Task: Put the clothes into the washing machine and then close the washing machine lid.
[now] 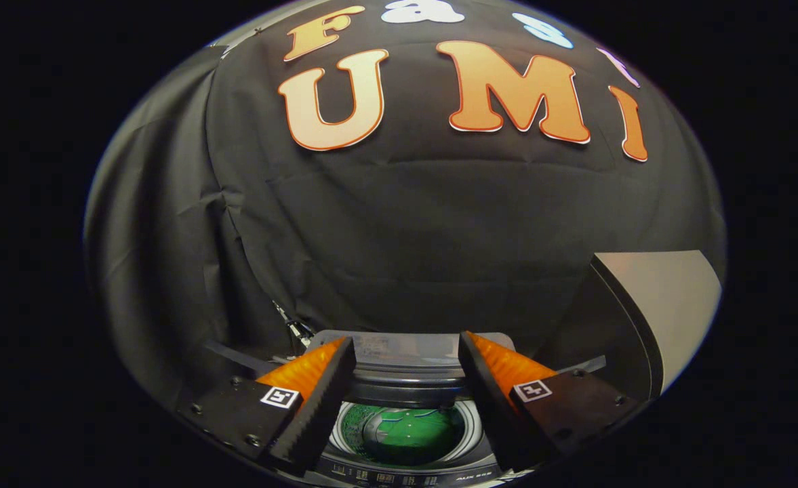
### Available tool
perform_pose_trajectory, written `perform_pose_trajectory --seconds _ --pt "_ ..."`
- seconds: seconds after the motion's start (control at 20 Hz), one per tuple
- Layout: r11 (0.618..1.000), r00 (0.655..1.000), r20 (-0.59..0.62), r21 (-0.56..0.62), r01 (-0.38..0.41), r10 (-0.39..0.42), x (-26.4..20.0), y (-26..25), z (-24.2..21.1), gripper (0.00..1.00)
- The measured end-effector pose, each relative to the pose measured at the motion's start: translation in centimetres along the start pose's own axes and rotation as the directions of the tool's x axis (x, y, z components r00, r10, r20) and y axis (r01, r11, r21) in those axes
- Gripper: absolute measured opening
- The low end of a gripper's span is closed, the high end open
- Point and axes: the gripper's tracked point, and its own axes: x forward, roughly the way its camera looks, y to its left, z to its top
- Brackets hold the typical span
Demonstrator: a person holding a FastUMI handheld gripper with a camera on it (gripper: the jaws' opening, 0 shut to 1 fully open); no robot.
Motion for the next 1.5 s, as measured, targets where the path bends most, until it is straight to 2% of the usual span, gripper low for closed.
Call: perform_pose_trajectory --seconds 0.2,0.4,0.55,0.85,1.0,1.15,1.35,1.5 --pt "1.0 0.999 -0.044 -0.003 -0.004 0.004 -0.4 0.3 -2.9 0.99" --pt "1.0 0.985 -0.174 0.001 -0.021 0.021 0.6 0.8 -9.4 0.98" --pt "1.0 0.96 -0.278 -0.003 -0.03 0.028 1.7 1.2 -14.6 0.99" --pt "1.0 0.946 -0.322 0.01 -0.029 0.031 1.5 1.6 -17.1 0.99" --pt "0.999 0.956 -0.291 0.028 -0.03 0.037 0.7 1.7 -15.3 0.99" --pt "0.999 0.975 -0.22 0.016 -0.036 0.038 -1.3 1.8 -11.0 0.99" --pt "0.999 0.997 -0.07 -0.007 -0.042 0.042 -7.4 1.2 -2.3 0.99" --pt "0.999 0.997 0.08 -0.026 -0.021 0.023 -12.2 0.0 4.8 0.99"
